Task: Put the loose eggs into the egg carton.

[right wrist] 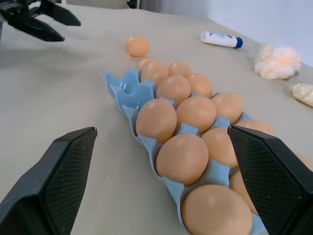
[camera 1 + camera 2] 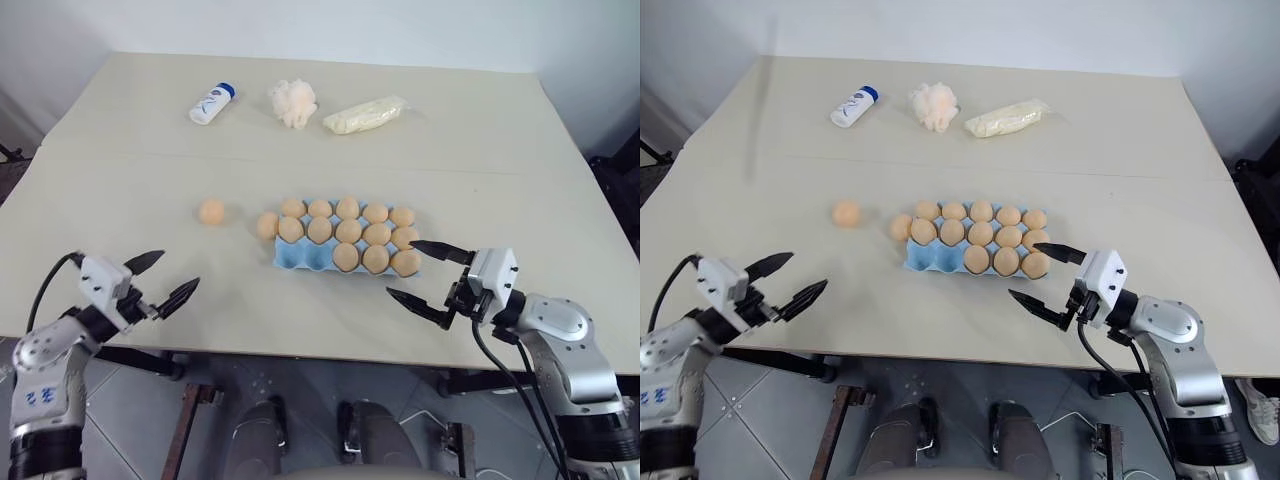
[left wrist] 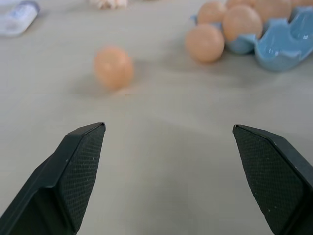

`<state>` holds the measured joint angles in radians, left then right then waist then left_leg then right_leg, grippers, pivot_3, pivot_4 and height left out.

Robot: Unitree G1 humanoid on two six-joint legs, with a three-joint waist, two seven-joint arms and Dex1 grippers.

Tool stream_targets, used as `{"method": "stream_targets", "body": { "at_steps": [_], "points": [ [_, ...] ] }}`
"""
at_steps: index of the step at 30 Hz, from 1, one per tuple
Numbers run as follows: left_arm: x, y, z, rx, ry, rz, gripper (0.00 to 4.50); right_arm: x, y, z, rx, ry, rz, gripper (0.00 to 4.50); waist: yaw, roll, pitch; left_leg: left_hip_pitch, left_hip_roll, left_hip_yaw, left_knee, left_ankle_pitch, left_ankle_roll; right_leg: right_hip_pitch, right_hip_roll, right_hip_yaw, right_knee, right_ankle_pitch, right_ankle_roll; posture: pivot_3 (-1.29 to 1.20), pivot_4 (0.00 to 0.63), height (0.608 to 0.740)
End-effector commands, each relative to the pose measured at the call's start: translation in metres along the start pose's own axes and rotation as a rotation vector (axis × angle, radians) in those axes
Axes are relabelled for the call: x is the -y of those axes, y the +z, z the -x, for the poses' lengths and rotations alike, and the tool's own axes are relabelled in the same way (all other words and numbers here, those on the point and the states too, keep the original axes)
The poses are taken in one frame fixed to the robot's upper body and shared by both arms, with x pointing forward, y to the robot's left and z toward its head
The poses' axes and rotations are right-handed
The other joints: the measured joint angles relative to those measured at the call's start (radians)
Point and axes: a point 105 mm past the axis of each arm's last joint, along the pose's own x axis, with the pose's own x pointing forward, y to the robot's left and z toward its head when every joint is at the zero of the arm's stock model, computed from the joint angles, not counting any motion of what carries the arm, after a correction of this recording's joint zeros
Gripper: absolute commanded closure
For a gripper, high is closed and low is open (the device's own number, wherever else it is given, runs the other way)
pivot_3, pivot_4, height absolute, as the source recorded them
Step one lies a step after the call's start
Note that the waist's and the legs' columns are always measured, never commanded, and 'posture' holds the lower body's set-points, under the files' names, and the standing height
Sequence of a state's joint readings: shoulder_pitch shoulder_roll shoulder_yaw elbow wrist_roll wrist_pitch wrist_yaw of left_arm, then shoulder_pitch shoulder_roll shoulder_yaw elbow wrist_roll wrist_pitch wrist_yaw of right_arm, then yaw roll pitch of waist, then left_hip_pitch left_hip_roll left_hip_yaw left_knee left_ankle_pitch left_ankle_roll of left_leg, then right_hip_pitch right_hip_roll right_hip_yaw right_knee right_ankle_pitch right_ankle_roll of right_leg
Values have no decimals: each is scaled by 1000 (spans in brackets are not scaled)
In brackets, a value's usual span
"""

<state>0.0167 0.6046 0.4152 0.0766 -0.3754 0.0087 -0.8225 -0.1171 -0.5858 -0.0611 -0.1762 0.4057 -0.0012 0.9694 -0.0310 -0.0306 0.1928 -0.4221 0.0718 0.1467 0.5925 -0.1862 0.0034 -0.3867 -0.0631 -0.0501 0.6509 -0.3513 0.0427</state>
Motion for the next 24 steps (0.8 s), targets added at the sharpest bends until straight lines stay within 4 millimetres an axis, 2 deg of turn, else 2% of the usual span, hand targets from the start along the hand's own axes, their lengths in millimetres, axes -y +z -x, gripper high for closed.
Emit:
{"method": "stream_targets", "body": {
  "at_steps": [1, 5, 7, 9, 13, 15, 19, 24],
  "points": [
    [0, 21, -5, 72, 8, -29, 92, 2, 3, -1, 18, 15, 27, 0, 5, 0, 0, 0, 0, 0, 0, 0, 0, 0, 0, 0, 0, 0, -1, 0, 150, 740],
    [4, 32, -31, 110, -28, 24, 92, 4, 1, 1, 13, 9, 32, 0, 5, 0, 0, -1, 0, 0, 0, 0, 0, 0, -1, 0, 0, -4, -8, 0, 150, 740],
    [8, 37, -49, 123, -65, 38, 92, 5, 0, 2, 9, 7, 33, 0, 5, 0, 0, -1, -1, 0, 0, 0, 0, 0, -1, 0, -1, -3, -5, 0, 150, 740],
    [14, 41, -70, 128, -105, 57, 92, 5, -1, 2, 7, 6, 36, 0, 4, 0, 0, -1, -1, 1, 0, 0, 0, 0, -1, 0, 0, 2, 4, 0, 150, 740],
    [23, 45, -111, 122, -153, 70, 92, 4, -2, 2, 2, 1, 46, 0, 3, 0, 0, -1, -1, 1, 0, 1, 1, 0, 0, 0, 0, 3, 4, 0, 150, 740],
    [23, 44, -126, 110, -138, 60, 92, 3, -1, 4, 1, -5, 52, 0, 1, 0, 0, -1, -1, 2, 0, 2, 3, -1, 2, 0, 0, 3, 5, 0, 150, 740],
    [27, 43, -143, 116, -133, 70, 92, 3, 0, 7, 0, -25, 60, 0, 0, 0, 0, -1, -1, 3, 1, 4, 4, -3, 3, 1, 2, 3, 5, 0, 150, 740],
    [27, 43, -155, 128, -108, 86, 92, 3, 1, 8, 0, -41, 65, 0, 4, -1, 0, -1, -1, 3, 3, 4, 4, -3, 3, 1, 4, 3, 5, 0, 150, 740]
  ]
}}
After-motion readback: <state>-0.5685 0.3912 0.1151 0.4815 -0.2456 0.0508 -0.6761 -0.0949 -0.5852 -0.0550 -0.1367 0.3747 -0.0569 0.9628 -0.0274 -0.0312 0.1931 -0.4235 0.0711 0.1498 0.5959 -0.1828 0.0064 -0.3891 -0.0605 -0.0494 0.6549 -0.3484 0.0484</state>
